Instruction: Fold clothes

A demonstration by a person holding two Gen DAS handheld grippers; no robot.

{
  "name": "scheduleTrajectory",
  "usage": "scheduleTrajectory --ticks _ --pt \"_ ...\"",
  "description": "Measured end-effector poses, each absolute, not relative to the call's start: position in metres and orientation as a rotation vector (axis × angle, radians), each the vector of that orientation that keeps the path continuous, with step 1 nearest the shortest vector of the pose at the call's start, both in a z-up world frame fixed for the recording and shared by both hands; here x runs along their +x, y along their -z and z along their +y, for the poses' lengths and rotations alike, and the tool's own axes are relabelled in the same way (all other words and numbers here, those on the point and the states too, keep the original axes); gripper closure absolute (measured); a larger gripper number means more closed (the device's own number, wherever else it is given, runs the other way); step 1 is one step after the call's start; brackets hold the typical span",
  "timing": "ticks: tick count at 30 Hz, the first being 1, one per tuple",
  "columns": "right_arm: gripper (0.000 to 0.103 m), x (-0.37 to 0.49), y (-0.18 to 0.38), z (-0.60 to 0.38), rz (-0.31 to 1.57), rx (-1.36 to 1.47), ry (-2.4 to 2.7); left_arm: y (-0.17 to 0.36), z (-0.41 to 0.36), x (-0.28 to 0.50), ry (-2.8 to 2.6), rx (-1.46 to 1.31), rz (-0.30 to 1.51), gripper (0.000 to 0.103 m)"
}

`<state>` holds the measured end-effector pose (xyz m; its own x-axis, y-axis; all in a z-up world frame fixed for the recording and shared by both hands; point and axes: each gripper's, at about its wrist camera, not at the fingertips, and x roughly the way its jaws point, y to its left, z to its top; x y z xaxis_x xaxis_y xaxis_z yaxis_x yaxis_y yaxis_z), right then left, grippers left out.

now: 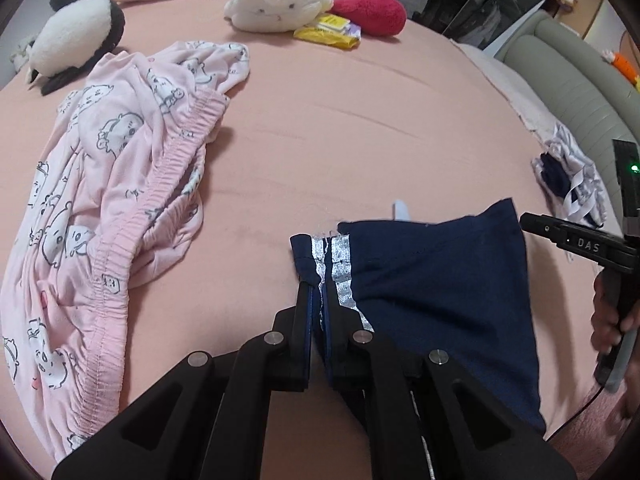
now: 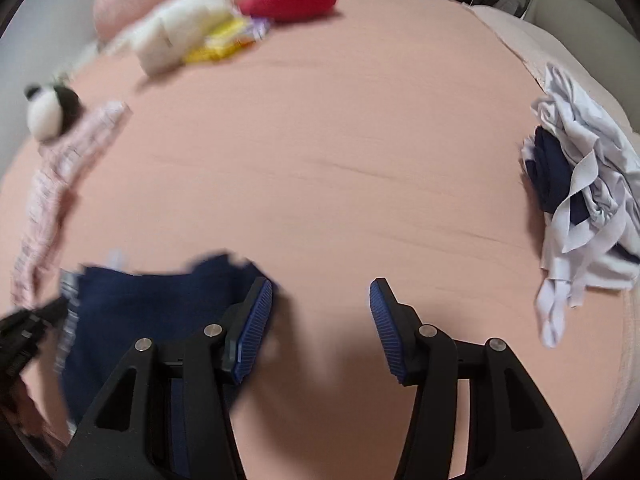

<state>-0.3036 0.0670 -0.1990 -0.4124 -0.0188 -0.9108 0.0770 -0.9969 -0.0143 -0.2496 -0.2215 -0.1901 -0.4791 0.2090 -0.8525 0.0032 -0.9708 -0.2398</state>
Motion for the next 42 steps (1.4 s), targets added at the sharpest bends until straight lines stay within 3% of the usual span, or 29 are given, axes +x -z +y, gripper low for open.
scheduleTrajectory --ticks 15,20,25,27,32,35,38,40,42 --pt "0.051 -0.300 0.214 0.003 0.438 1.610 2.408 0.193 -0.223 -0.246 -2.575 -1.570 -0.330 0.097" --pt "0.048 -0.299 0.216 0.015 0.420 1.684 2.388 0.192 -0.220 -0.248 -2.582 -1.571 -0.312 0.097" --pt "0.048 -0.282 0.215 0.046 0.595 1.729 2.492 0.191 -0.220 -0.248 -2.590 -1.556 -0.329 0.097" --pt "0.053 -0.275 0.217 0.065 0.667 1.772 2.561 0.188 -0.221 -0.248 -2.601 -1.539 -0.330 0.097" --pt "0.056 -0.250 0.181 0.102 0.251 1.660 2.622 0.176 -0.221 -0.249 -2.631 -1.453 -0.336 0.097" --pt "0.055 -0.252 0.167 0.073 0.233 1.556 2.551 0.171 -0.222 -0.249 -2.622 -1.391 -0.380 0.097" --pt "0.048 -0.268 0.178 0.045 0.180 1.558 2.398 0.173 -0.222 -0.250 -2.610 -1.376 -0.394 0.097" --pt "0.048 -0.257 0.192 0.028 0.335 1.579 2.405 0.177 -0.221 -0.252 -2.606 -1.393 -0.395 0.097" --pt "0.056 -0.251 0.201 0.024 0.413 1.599 2.436 0.178 -0.219 -0.256 -2.595 -1.390 -0.420 0.097"
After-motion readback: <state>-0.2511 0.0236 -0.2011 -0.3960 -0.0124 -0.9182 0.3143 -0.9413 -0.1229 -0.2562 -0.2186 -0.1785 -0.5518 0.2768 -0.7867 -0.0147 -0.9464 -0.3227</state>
